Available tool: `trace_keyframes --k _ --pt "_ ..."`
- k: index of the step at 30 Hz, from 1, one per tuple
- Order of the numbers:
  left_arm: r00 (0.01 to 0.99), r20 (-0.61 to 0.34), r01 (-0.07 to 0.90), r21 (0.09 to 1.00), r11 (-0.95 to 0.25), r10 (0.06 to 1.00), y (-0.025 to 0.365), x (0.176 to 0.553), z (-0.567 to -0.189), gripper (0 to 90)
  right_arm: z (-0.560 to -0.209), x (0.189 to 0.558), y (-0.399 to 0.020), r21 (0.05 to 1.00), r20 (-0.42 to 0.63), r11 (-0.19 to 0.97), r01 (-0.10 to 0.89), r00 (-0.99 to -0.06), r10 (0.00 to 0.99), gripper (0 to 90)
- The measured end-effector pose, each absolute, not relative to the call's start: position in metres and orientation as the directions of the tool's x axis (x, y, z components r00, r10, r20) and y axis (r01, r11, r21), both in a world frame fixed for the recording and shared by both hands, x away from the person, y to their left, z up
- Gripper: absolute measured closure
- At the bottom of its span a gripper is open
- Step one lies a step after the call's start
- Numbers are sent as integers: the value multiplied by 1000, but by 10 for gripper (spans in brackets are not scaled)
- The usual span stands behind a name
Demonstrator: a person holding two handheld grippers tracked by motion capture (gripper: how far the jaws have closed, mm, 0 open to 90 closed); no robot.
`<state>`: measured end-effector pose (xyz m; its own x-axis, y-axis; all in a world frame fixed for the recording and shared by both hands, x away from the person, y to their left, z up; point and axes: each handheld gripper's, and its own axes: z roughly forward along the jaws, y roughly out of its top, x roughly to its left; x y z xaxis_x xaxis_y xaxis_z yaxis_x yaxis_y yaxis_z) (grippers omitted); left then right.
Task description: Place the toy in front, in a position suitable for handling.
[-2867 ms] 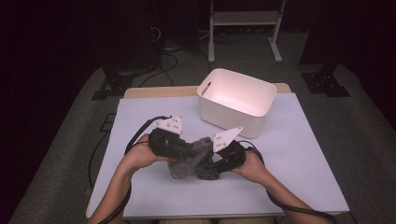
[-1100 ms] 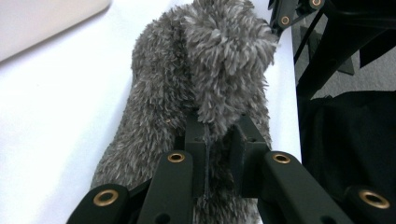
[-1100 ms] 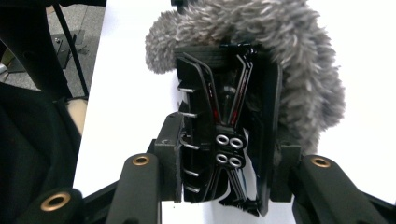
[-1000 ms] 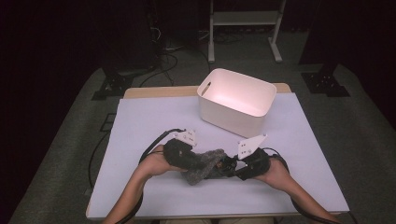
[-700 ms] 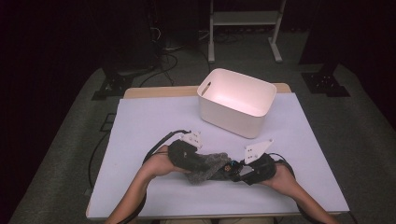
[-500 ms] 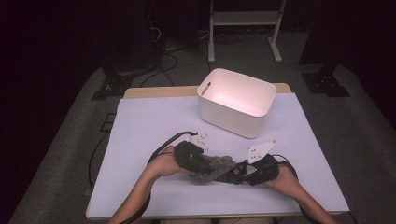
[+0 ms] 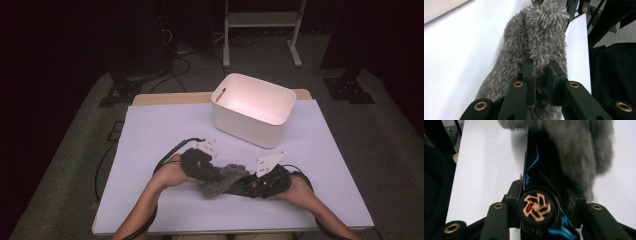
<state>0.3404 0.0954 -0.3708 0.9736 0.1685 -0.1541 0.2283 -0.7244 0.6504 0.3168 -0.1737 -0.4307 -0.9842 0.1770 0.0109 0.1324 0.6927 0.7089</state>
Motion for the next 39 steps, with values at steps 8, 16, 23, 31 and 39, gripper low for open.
trace_keyframes --k 8,16,23,31,39 --pt "962 -162 270 663 -699 218 124 339 -372 793 -430 316 -180 703 -6 703 110 -987 161 566" --pt "968 -174 252 685 -684 183 111 336 -376 770 -431 317 -182 714 8 689 124 -986 169 564" --pt "977 -158 211 660 -721 141 75 339 -376 603 -433 316 -182 725 16 676 131 -985 173 559" --pt "975 -176 217 592 -776 138 49 343 -383 415 -435 314 -180 723 9 679 125 -985 171 552" --pt "968 -218 234 609 -758 123 54 343 -390 547 -437 313 -175 715 -2 691 109 -987 158 540"
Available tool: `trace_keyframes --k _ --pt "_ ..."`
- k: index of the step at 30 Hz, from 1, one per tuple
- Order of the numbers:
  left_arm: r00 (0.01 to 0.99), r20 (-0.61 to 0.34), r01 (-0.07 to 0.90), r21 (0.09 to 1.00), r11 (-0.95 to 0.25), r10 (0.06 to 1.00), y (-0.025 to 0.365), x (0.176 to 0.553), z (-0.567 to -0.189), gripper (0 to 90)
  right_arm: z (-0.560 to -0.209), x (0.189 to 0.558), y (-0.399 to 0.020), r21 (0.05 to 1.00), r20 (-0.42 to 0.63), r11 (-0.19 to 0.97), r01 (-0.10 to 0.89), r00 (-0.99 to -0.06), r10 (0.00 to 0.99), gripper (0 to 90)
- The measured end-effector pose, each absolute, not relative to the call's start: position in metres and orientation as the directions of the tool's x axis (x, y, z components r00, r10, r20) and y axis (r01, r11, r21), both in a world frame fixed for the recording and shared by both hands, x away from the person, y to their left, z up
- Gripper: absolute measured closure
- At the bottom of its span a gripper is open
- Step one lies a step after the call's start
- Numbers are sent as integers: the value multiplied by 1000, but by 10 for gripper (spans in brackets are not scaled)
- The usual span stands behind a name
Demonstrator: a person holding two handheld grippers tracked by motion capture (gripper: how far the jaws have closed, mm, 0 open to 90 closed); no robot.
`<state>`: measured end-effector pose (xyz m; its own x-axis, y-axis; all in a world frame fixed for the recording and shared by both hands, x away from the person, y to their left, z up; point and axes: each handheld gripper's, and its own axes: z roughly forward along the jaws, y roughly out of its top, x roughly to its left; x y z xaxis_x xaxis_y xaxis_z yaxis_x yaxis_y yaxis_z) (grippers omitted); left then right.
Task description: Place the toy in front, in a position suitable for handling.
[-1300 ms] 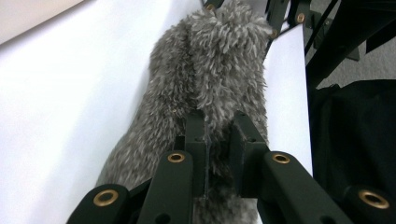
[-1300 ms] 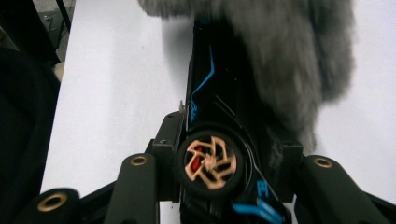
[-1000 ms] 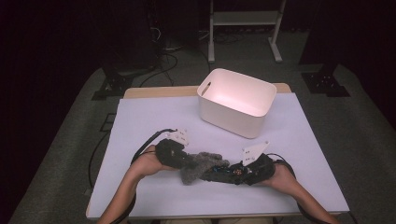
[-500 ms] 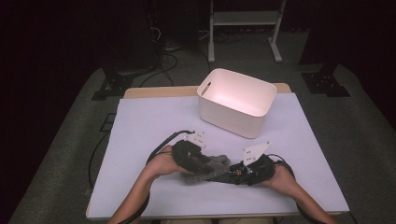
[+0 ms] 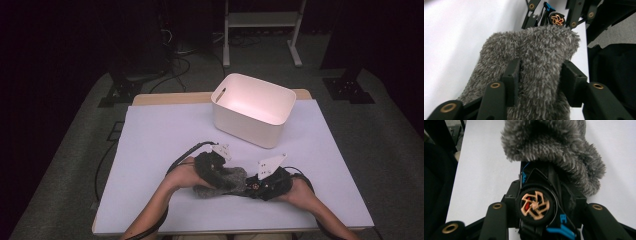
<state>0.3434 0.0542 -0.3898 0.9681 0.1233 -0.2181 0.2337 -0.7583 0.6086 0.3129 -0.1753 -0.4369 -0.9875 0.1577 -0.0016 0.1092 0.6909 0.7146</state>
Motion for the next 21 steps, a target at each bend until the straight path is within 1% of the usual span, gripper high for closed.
trace_keyframes --k 5,8,10,13,17,21 --pt "970 -210 230 612 -756 126 59 343 -386 564 -437 313 -172 706 -7 701 98 -989 146 548" --pt "968 -208 241 622 -745 140 65 342 -384 592 -437 314 -172 705 -3 702 102 -989 147 549" --pt "971 -190 236 634 -736 147 69 341 -382 644 -437 314 -172 703 -10 705 93 -990 140 549" --pt "979 -131 203 645 -737 155 73 340 -378 770 -438 316 -171 703 -6 705 95 -990 139 552" --pt "978 -118 208 653 -728 174 80 341 -376 786 -437 321 -170 702 20 703 113 -990 138 556" --pt "969 -115 237 666 -707 217 102 342 -371 785 -437 322 -170 704 25 701 112 -991 134 556"
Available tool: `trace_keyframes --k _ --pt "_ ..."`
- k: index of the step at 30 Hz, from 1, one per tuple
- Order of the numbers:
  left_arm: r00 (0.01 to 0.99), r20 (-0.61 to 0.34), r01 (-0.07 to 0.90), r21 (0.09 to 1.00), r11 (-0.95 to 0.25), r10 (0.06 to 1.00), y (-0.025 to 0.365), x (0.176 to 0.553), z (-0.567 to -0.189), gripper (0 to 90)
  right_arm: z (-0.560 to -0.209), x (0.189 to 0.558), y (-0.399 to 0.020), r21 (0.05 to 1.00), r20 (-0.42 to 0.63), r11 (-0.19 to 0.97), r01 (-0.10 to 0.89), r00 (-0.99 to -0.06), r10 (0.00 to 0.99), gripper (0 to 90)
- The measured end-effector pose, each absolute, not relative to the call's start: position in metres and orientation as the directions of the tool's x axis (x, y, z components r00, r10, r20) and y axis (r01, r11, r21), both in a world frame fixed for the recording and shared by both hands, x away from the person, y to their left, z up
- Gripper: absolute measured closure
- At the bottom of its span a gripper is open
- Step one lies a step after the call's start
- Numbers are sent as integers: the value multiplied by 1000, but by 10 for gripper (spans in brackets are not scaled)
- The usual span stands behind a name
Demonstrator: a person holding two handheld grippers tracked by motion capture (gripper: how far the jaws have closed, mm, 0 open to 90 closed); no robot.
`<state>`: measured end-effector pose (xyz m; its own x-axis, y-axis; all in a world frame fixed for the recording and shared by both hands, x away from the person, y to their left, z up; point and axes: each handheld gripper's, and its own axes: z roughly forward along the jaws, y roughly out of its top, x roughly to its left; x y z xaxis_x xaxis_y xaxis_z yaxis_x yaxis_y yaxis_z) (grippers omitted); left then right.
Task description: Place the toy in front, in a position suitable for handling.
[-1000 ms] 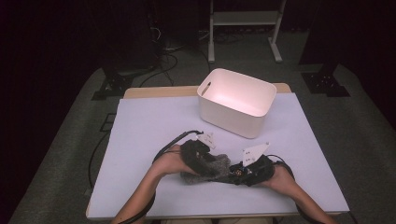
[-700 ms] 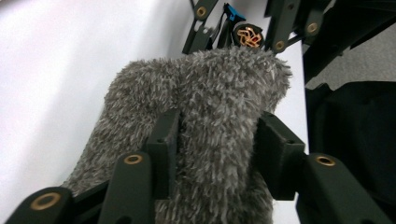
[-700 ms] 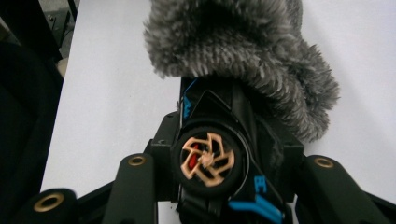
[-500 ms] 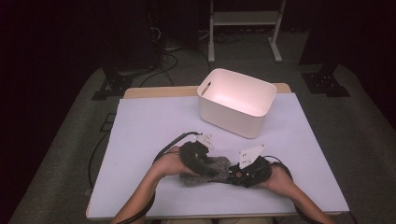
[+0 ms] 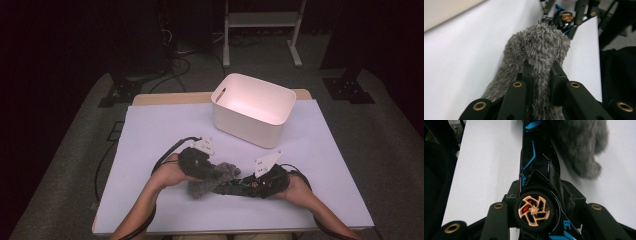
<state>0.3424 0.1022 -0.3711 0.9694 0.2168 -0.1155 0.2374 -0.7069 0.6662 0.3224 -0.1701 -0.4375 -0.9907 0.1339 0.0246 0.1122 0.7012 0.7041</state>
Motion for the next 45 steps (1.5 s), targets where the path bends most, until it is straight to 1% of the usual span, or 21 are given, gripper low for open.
trace_keyframes --k 6,13,18,22,25,29,34,38,43,45 --pt "951 -119 288 671 -683 284 142 339 -367 781 -438 323 -170 708 31 697 116 -991 133 557" --pt "921 -91 340 661 -669 378 192 335 -358 778 -438 325 -169 708 41 695 126 -990 138 557" --pt "892 -43 374 630 -681 450 225 334 -346 772 -437 327 -163 698 5 708 103 -990 139 557" --pt "866 -6 400 608 -686 499 241 334 -345 767 -436 332 -160 695 -11 713 92 -990 139 558" --pt "854 2 426 573 -700 521 244 336 -358 755 -436 334 -159 696 -7 712 93 -991 135 558" --pt "858 -30 443 550 -708 513 234 337 -383 721 -436 333 -159 696 12 708 117 -988 152 537" --pt "873 -59 437 536 -723 484 217 335 -408 667 -433 333 -159 703 141 678 216 -976 166 416" --pt "878 -76 439 525 -730 473 208 333 -420 623 -431 331 -160 709 195 652 269 -963 185 344" --pt "881 -77 433 527 -731 466 204 329 -424 596 -429 327 -162 715 235 632 299 -954 185 348" --pt "881 -77 434 529 -729 467 204 328 -425 593 -428 326 -163 716 233 630 301 -954 191 354"
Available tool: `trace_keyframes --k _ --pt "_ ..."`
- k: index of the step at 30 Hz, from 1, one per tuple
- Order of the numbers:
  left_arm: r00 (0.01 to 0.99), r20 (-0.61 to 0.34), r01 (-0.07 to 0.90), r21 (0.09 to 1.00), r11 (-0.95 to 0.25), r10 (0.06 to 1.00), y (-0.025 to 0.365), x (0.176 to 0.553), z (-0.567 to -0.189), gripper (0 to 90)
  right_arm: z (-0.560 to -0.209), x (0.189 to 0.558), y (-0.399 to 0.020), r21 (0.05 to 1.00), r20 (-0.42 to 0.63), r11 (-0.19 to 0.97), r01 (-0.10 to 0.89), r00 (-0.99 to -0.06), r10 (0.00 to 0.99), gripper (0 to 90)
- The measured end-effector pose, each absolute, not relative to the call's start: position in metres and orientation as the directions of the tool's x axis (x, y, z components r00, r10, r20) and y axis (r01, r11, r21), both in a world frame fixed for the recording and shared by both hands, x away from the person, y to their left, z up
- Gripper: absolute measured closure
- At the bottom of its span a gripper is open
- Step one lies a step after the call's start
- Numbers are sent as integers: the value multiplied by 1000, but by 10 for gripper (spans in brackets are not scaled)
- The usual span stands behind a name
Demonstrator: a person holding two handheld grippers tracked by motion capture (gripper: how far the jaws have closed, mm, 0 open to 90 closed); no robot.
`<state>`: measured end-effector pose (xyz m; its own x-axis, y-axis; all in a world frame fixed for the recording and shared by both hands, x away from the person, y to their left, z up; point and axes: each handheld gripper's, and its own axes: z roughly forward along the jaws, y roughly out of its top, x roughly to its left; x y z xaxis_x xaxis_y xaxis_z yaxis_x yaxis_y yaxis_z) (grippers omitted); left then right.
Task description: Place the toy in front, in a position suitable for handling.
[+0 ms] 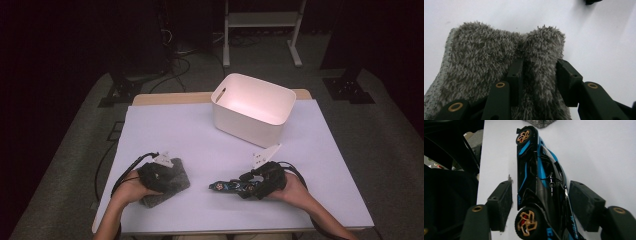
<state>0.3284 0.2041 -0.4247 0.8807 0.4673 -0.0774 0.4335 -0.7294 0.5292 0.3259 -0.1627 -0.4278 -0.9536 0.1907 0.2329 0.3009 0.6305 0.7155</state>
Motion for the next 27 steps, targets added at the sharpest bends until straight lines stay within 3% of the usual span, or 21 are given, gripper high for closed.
trace_keyframes --k 12,17,24,27 --pt "883 -83 431 530 -730 461 203 326 -427 561 -427 317 -167 729 219 618 295 -956 198 382" --pt "882 -87 433 534 -726 462 204 324 -427 555 -428 309 -165 735 143 630 253 -965 220 376" --pt "883 -89 433 537 -725 461 204 323 -428 545 -427 302 -166 746 144 621 241 -969 203 401" --pt "884 -89 430 539 -724 459 204 323 -428 537 -427 296 -166 749 96 630 203 -975 200 401"
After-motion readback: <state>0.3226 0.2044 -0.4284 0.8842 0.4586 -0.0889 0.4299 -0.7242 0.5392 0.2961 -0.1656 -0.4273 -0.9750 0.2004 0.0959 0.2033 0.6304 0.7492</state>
